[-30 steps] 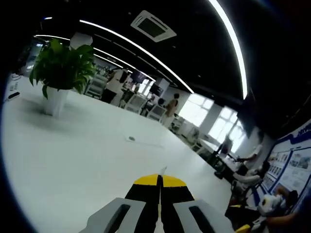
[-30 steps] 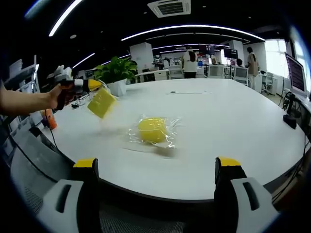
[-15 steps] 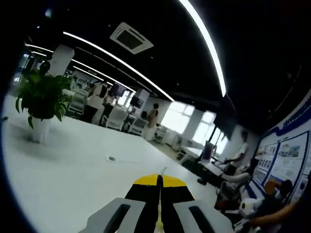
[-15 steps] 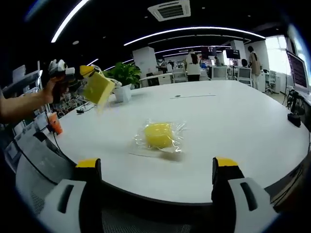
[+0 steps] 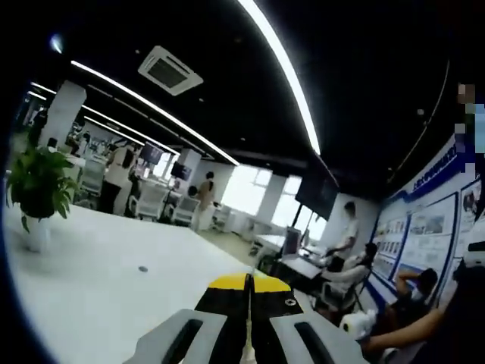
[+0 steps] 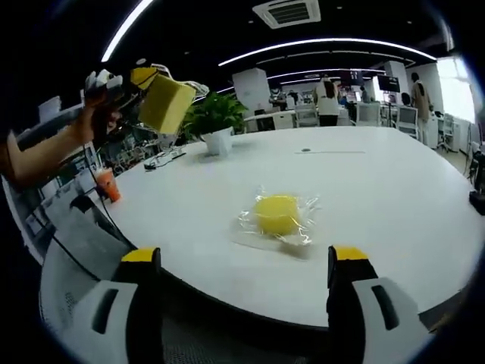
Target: Compare the silicone blocks by pressing each to a similar depth, holding the contact briefly, and releasing to observe deformation and rebound differences across the visible hardness samples.
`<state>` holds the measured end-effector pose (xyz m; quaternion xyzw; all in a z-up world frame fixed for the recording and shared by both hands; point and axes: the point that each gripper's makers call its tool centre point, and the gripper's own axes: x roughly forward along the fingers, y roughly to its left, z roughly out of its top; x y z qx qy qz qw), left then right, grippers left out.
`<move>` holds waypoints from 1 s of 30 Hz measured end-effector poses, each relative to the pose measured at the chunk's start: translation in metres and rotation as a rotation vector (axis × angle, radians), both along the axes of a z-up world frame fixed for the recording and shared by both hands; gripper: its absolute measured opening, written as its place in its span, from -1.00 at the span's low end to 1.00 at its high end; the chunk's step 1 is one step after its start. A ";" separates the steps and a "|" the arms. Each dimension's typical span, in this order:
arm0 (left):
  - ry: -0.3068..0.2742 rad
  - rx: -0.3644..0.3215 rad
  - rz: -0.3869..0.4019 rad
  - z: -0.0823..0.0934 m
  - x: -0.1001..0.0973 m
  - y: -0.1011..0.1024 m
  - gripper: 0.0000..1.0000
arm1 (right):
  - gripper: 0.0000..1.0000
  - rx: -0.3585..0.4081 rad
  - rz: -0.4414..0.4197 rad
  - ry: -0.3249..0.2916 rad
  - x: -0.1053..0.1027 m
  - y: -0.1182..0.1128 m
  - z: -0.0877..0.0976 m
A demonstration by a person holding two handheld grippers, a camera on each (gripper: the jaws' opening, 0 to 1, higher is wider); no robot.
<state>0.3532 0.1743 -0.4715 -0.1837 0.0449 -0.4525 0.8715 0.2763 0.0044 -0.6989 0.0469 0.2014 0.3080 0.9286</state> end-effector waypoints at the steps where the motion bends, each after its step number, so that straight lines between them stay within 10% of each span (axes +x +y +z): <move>1: -0.008 -0.006 -0.007 0.004 -0.002 -0.002 -1.00 | 0.65 0.007 0.008 -0.009 0.001 0.002 0.005; 12: -0.055 0.018 -0.094 0.022 -0.018 -0.023 -1.00 | 0.55 0.320 0.172 -0.144 0.026 0.067 0.115; 19: -0.060 0.019 -0.123 0.027 -0.025 -0.026 -1.00 | 0.49 0.313 0.262 -0.206 0.044 0.094 0.140; 30: -0.095 0.025 -0.167 0.033 -0.040 -0.022 -1.00 | 0.30 0.585 0.370 -0.213 0.047 0.116 0.200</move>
